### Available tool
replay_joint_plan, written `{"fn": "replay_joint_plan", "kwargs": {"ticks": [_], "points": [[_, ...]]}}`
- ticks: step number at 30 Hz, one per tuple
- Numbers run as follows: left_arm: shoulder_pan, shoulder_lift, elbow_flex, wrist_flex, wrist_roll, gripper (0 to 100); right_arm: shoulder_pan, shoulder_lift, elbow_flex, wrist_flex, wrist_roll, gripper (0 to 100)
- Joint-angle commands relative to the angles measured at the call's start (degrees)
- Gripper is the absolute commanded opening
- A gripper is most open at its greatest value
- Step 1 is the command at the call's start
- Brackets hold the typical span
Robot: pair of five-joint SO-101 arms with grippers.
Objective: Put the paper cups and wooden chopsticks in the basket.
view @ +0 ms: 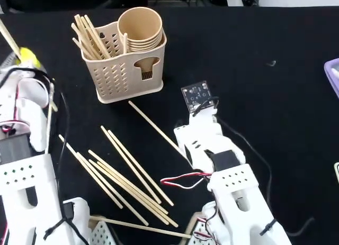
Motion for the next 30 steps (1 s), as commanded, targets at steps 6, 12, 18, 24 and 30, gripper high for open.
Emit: {"fn": "replay_joint_plan", "kwargs": {"ticks": [6, 12, 18, 24, 30], "points": [[8.84, 2.81, -5.41, -15.74, 2.55, 3, -0.79, -1.80, -0.22, -1.23, 0.00, 23.7], [16.22, 9.49, -5.41, -33.67, 2.11, 3, -0.79, -1.80, -0.22, -1.23, 0.00, 23.7], [17.98, 17.41, -9.19, -41.67, 2.02, 3, -0.79, -1.80, -0.22, -1.23, 0.00, 23.7], [17.98, 25.49, -14.99, -41.67, 2.11, 3, -0.79, -1.98, -0.22, -1.23, 0.00, 23.7], [17.80, 32.97, -15.08, -41.67, 2.11, 3, -0.79, -2.07, -0.22, -1.23, 0.00, 23.7]]}}
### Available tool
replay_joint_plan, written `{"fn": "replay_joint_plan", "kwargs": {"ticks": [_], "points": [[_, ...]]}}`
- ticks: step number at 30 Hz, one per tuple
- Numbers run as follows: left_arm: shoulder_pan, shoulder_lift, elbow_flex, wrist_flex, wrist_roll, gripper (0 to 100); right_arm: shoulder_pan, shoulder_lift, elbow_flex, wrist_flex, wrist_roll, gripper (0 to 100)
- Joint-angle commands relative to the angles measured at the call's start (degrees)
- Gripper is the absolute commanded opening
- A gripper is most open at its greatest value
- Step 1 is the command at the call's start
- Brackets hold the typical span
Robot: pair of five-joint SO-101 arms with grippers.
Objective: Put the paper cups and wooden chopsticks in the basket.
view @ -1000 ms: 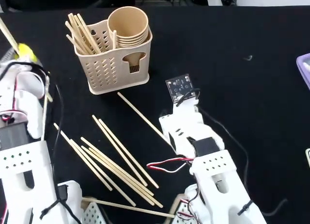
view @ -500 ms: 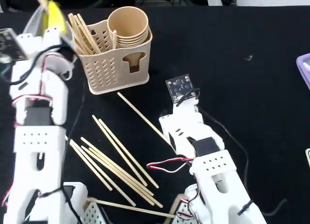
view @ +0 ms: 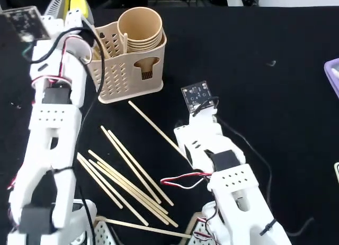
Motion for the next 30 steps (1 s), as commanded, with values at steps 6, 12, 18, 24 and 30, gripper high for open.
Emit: {"fn": "replay_joint_plan", "kwargs": {"ticks": [6, 12, 18, 24, 30], "points": [[0.48, 6.86, -2.86, 2.73, 0.00, 5, -0.79, -1.98, -0.22, -1.23, 0.00, 23.7], [-0.40, 2.73, -3.03, 16.35, 0.44, 18, -0.79, -1.89, -0.22, -1.23, 0.00, 23.7], [-5.14, -7.38, -2.95, 30.15, 0.00, 16, -0.79, -1.89, -0.22, -1.23, 0.00, 23.7], [-15.69, -15.65, 3.74, 51.25, -7.12, 16, -1.32, -1.98, -0.31, -1.23, 0.00, 23.7], [-20.35, -5.98, 15.43, 51.96, -26.81, 16, -3.52, -1.98, -0.22, -0.88, 0.00, 23.7]]}}
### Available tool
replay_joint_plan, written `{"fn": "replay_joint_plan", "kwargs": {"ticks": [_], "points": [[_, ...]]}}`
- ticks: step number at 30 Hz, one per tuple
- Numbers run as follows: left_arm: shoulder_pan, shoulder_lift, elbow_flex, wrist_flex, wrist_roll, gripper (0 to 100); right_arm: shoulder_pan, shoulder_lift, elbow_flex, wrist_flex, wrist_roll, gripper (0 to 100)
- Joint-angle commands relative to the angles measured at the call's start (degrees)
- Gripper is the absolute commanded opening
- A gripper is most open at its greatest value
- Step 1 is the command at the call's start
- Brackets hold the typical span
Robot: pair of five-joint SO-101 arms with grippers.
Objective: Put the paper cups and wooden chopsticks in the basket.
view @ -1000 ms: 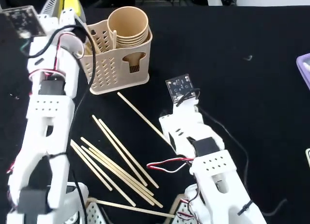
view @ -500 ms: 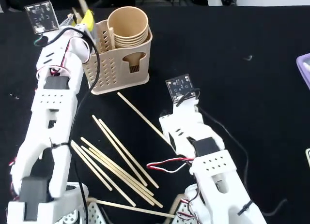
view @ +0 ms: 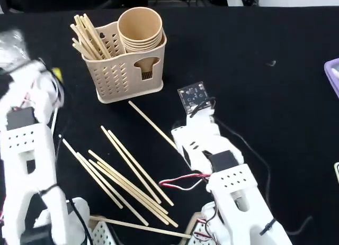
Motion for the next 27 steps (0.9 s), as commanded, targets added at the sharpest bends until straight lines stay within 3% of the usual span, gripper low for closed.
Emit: {"fn": "replay_joint_plan", "kwargs": {"ticks": [1, 17, 20, 23, 27], "points": [[-3.47, 8.53, 3.65, 0.35, -11.78, 16, -1.41, -1.98, -0.22, -0.88, 0.00, 23.7], [-5.23, 49.32, -25.63, 0.88, -15.47, 15, -1.23, -1.89, -0.13, -0.79, 0.00, 23.7], [-5.14, 53.01, -26.59, 1.05, -18.02, 13, -1.23, -1.98, -0.13, -0.79, 0.00, 23.7], [-5.23, 53.27, -25.80, 1.05, -18.29, 2, -1.23, -2.07, -0.13, -0.79, 0.00, 23.7], [-6.46, 51.69, -25.19, 1.14, -18.29, 3, -1.23, -2.07, -0.13, -0.79, 0.00, 23.7]]}}
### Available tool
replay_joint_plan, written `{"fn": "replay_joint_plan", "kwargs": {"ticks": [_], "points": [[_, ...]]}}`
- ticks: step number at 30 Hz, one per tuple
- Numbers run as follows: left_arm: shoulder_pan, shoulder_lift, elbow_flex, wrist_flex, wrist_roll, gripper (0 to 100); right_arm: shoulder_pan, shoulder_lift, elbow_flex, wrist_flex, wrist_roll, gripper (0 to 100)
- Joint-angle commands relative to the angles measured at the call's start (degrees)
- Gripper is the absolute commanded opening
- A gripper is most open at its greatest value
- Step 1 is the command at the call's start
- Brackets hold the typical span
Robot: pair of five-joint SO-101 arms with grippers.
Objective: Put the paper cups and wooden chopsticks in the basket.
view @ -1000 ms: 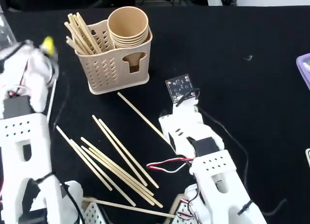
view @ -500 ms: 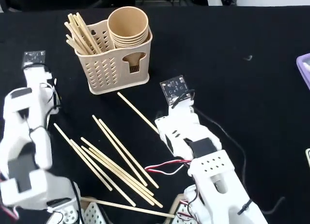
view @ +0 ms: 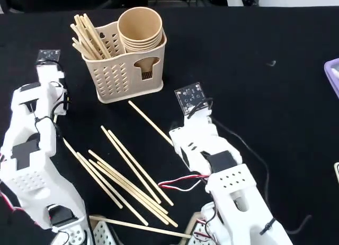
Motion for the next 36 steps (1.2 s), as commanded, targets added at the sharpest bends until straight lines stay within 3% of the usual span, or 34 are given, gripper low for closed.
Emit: {"fn": "replay_joint_plan", "kwargs": {"ticks": [1, 7, 13, 16, 19, 26, 36], "points": [[-2.68, -2.64, -1.19, 0.79, -0.70, 3, -0.53, -2.07, -0.13, -0.79, 0.00, 23.7], [-5.23, -19.16, -1.63, 5.19, 1.67, 3, -0.53, -2.07, -0.22, -0.79, 0.00, 23.7], [-3.74, -45.01, -1.63, 5.01, 21.54, 3, -0.79, -2.07, -0.22, -0.79, 0.00, 23.7], [0.40, -56.26, -1.10, 0.26, 31.12, 3, -0.79, -2.07, -0.22, -0.79, 0.00, 23.7], [6.90, -62.95, -1.10, -7.65, 36.31, 3, -0.79, -2.07, -0.22, -0.79, 0.00, 23.7], [20.35, -59.08, -1.10, -27.16, 37.71, 3, -0.79, -1.80, -0.13, -0.79, 0.00, 23.7], [21.49, -43.08, -3.47, -39.47, 37.63, 3, -0.70, -1.80, -0.13, -0.79, 0.00, 23.7]]}}
